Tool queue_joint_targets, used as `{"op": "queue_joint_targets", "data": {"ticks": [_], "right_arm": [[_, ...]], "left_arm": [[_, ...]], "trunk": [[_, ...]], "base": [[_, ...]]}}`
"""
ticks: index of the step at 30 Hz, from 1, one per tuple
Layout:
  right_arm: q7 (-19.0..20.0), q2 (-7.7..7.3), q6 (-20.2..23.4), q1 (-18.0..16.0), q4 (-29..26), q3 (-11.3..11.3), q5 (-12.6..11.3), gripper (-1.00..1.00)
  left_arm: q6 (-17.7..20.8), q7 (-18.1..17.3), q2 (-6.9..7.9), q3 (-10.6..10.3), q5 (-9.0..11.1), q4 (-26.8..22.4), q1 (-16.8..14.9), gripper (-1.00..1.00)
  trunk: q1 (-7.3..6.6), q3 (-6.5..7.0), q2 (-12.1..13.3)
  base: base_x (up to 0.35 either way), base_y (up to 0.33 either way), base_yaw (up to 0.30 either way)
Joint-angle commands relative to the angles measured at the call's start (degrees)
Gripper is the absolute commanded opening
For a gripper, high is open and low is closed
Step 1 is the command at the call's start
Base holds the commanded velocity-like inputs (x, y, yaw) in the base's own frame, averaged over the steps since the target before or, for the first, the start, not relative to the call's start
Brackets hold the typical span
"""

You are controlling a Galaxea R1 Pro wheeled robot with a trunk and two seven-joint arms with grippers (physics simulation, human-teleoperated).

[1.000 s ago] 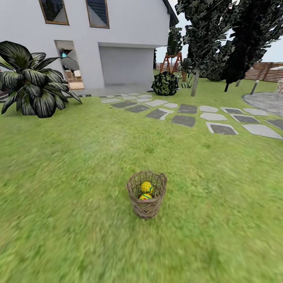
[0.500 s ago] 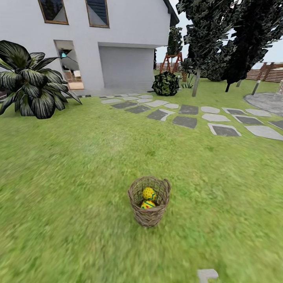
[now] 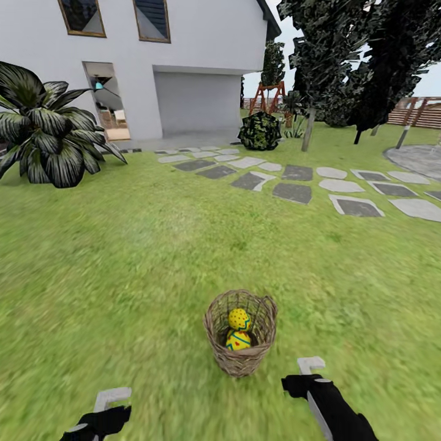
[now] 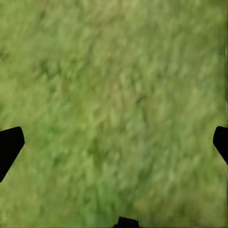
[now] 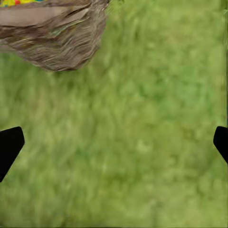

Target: Take the three Easter eggs out of the wicker basket on the lawn in the garden, then place them on the lawn next to a single tree (choose any tree) so that all three eggs are next to the same tree and none are left in the basket.

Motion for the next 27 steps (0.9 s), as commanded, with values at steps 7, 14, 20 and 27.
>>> {"op": "queue_joint_targets", "data": {"ticks": [7, 14, 20, 27], "right_arm": [[-0.1, -0.21, 3.0, -7.1, -0.2, -0.1, 0.6, 1.0], [-0.2, -0.94, 8.6, -8.5, -9.5, -0.2, 0.6, 1.0], [-0.1, -0.96, 9.9, -9.1, -13.9, -0.1, 0.7, 1.0], [0.1, -1.44, 13.1, -9.2, -16.8, -0.2, 0.7, 1.0]], "left_arm": [[1.2, -0.2, -0.92, -0.5, 0.1, -15.7, 0.0, 1.0], [1.4, 0.0, -1.41, -0.5, 3.8, -22.1, -4.4, 1.0], [2.8, 0.1, -2.41, -0.5, 4.5, -15.5, -12.6, 1.0], [3.1, 0.0, -2.53, -0.2, 4.5, -11.4, -19.5, 1.0]], "trunk": [[0.03, -0.06, 0.0], [0.03, -0.06, 0.0], [0.03, -0.06, 0.0], [0.03, -0.06, 0.0]], "base": [[0.208, 0.053, 0.0], [0.003, 0.001, 0.0], [0.0, 0.0, 0.0], [0.0, 0.0, 0.0]]}}
